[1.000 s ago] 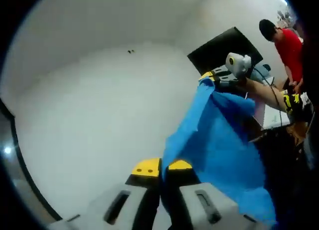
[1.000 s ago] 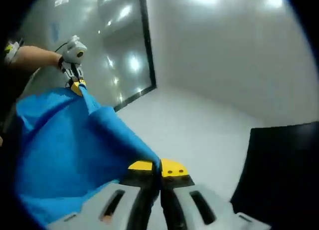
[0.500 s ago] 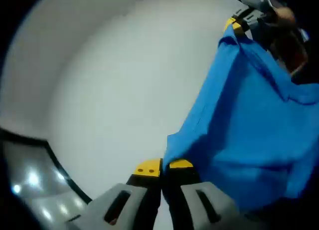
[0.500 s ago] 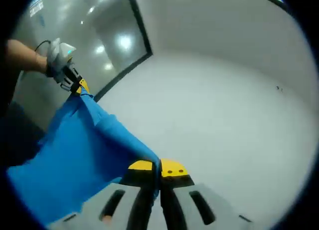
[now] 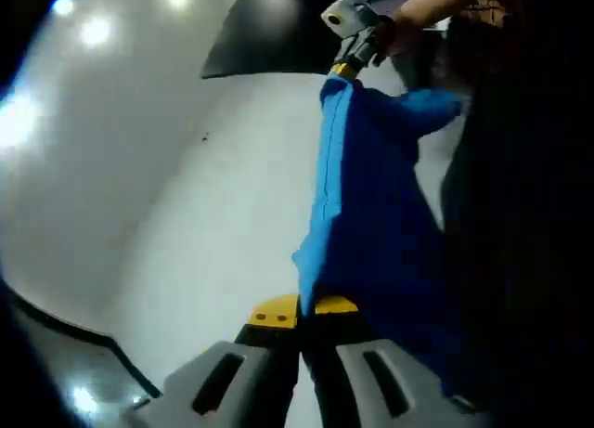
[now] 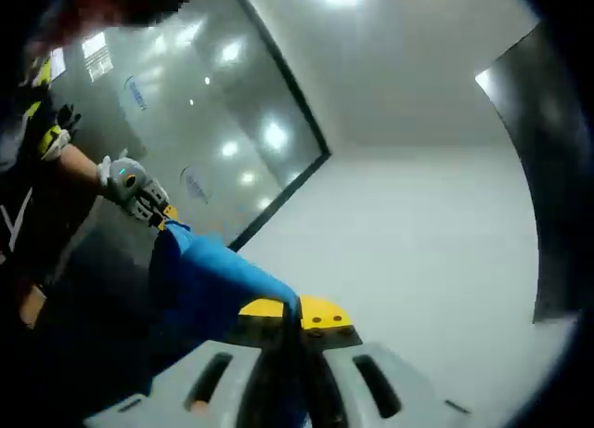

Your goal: Spread out the cloth and fold it

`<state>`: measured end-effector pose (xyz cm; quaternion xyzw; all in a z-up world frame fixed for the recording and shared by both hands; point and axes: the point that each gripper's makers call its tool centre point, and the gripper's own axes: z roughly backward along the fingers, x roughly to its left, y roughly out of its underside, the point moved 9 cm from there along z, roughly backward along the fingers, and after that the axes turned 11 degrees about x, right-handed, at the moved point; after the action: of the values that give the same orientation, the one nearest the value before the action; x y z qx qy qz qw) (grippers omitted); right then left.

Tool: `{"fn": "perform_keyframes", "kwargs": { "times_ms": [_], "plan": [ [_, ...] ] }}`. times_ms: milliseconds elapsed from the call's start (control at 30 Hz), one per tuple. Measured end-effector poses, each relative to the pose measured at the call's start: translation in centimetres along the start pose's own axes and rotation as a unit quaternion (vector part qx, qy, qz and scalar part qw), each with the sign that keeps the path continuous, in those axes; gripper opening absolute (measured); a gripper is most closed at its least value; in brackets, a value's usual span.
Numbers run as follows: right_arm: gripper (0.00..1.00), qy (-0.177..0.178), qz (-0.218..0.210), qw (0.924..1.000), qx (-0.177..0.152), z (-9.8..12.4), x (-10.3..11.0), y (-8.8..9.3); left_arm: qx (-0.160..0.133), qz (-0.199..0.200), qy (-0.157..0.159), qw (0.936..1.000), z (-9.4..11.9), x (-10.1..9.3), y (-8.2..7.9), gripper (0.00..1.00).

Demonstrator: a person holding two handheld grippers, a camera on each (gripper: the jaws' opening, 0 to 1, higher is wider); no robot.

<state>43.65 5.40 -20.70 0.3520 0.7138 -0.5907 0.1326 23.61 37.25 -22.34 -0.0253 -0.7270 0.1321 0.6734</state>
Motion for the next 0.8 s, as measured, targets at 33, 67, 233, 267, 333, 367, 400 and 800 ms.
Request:
{"fn": "perform_keyframes", "kwargs": {
  "times_ms": [33, 67, 233, 267, 333, 367, 400, 800],
  "plan": [
    [0.0, -0.021, -0.006, 0.9995, 0.024, 1.3, 2.6, 2.3, 0.002, 0.041, 0.048, 0.998, 0.8, -3.9, 0.3, 0.0],
    [0.0, -0.038, -0.032, 0.9978, 0.045, 2.5, 4.8, 4.6, 0.005, 0.075, 0.083, 0.9937, 1.5, -6.7, 0.8, 0.0],
    [0.0, -0.109, -0.174, 0.9657, 0.159, 7.0, 11.0, 11.7, 0.014, 0.202, 0.207, 0.957, 5.2, -15.5, 1.9, 0.0],
    [0.0, -0.12, -0.178, 0.9615, 0.171, 7.7, 11.7, 12.1, 0.01, 0.188, 0.228, 0.9551, 5.8, -16.7, 1.9, 0.0],
    [0.0, -0.139, -0.143, 0.9643, 0.174, 8.6, 13.1, 12.0, 0.019, 0.159, 0.251, 0.9547, 6.8, -18.5, 1.8, 0.0],
    [0.0, -0.146, -0.139, 0.9629, 0.179, 8.9, 13.7, 12.1, 0.024, 0.16, 0.259, 0.9521, 7.2, -19.2, 1.8, 0.0],
    [0.0, -0.156, -0.135, 0.961, 0.185, 9.2, 14.5, 12.0, 0.027, 0.156, 0.259, 0.9529, 7.4, -19.8, 1.8, 0.0],
    [0.08, -0.181, -0.096, 0.9537, 0.22, 9.9, 18.0, 13.2, 0.003, 0.27, 0.272, 0.9236, 9.2, -20.3, 2.5, 0.13]
  ]
}}
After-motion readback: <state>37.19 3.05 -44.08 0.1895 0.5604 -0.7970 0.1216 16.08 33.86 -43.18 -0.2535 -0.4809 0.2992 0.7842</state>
